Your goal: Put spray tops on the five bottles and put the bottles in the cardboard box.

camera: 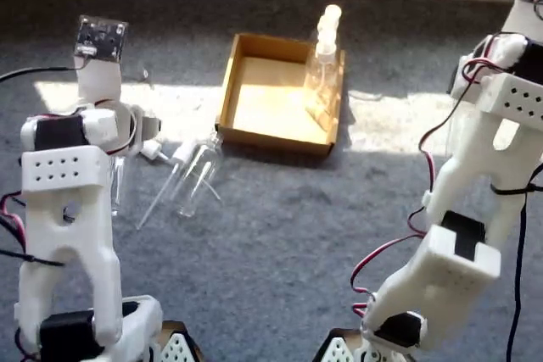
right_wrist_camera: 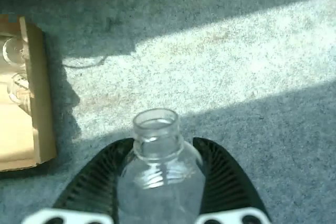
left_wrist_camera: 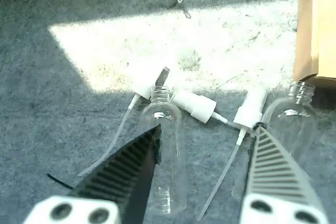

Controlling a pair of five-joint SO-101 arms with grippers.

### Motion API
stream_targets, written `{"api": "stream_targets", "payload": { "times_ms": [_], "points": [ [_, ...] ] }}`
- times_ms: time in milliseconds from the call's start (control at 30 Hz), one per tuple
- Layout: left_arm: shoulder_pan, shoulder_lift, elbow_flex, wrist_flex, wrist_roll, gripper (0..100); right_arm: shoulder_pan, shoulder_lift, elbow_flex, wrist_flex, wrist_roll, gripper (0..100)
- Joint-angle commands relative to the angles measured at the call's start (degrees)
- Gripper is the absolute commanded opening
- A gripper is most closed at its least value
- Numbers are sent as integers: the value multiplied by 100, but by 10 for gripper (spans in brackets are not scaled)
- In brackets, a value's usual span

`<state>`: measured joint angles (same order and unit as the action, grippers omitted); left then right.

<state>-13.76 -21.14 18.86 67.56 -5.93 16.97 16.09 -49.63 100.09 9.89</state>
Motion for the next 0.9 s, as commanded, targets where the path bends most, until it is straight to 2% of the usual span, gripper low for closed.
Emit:
{"api": "stream_targets", "payload": {
  "times_ms": [0,100,200,333,400,500,867],
  "points": [
    [215,1235,-1262,431,695,256,-382,-1437,1604,-40,-18,4],
    [224,2457,-2185,958,1178,256,-549,-2765,3398,-971,0,4],
    [330,3240,-2853,1319,1626,257,-752,-4207,5736,-2413,404,4],
    [418,3758,-3081,1336,2075,256,-1077,-5622,8752,-4470,844,4],
    [435,3916,-3081,1336,2268,256,-1130,-5947,10000,-5156,862,4],
    [347,4171,-3108,1327,2576,256,-1288,-6176,10624,-5657,853,4],
    [-171,4936,-3099,844,3165,256,-1965,-6844,10888,-5657,844,4]
  ]
}}
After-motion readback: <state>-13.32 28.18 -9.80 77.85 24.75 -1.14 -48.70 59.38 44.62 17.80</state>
